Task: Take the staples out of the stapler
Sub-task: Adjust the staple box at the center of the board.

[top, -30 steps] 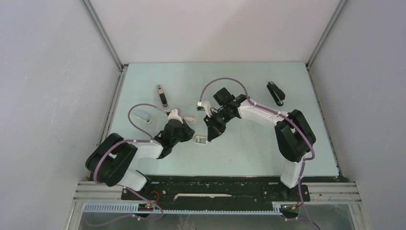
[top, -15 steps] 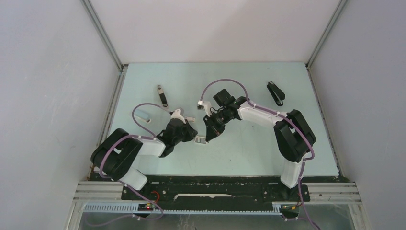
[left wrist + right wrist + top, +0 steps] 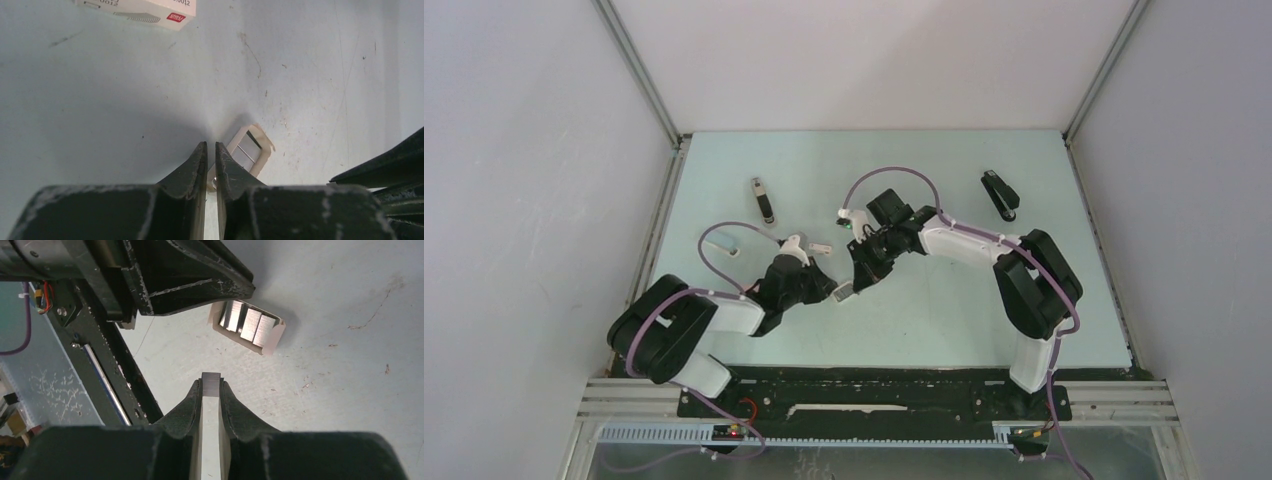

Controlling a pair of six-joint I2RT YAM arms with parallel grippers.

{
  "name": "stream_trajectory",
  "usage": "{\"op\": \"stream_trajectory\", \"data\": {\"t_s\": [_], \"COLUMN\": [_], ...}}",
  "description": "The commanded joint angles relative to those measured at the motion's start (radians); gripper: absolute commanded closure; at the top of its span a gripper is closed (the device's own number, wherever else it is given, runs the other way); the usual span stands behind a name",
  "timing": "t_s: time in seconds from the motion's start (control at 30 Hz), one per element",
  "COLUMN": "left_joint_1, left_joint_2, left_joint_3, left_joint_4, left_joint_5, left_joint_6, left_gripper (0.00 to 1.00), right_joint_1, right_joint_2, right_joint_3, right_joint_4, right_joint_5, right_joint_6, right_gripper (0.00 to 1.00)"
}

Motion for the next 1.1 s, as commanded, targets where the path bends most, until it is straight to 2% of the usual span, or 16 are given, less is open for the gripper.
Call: {"op": "stream_trajectory", "data": {"t_s": [0.0, 0.23, 0.37, 0.77, 0.93, 1.07], "left_joint_1": [-0.006, -0.006, -0.006, -0.006, -0.006, -0.006], "left_joint_2": [-0.051, -0.085, -0.134, -0.569, -0.757, -0.832], "left_joint_3": [-0.039, -0.053, -0.076, -0.164, -0.192, -0.21], "left_joint_4": [0.013, -0.006, -0.036, -0.31, -0.425, -0.48], "left_joint_5": [0.006, -0.027, -0.111, -0.262, -0.281, -0.279], "left_joint_6": [-0.008, -0.024, -0.039, -0.01, -0.008, -0.013], "left_gripper": [0.84, 0.84, 0.83, 0.77, 0.75, 0.75], "right_joint_1": [0.028, 0.101, 0.141, 0.184, 0.183, 0.183], "right_joint_2": [-0.04, -0.02, 0.019, 0.107, 0.132, 0.136], "right_joint_3": [0.0, 0.032, 0.081, 0.155, 0.168, 0.168], "right_joint_4": [0.041, 0.058, 0.044, 0.023, 0.016, 0.016], "right_joint_5": [0.068, 0.203, 0.297, 0.453, 0.475, 0.49], "right_joint_6": [0.039, 0.013, -0.031, -0.06, -0.062, -0.065], "right_gripper": [0.84, 0.83, 0.83, 0.83, 0.83, 0.82]}}
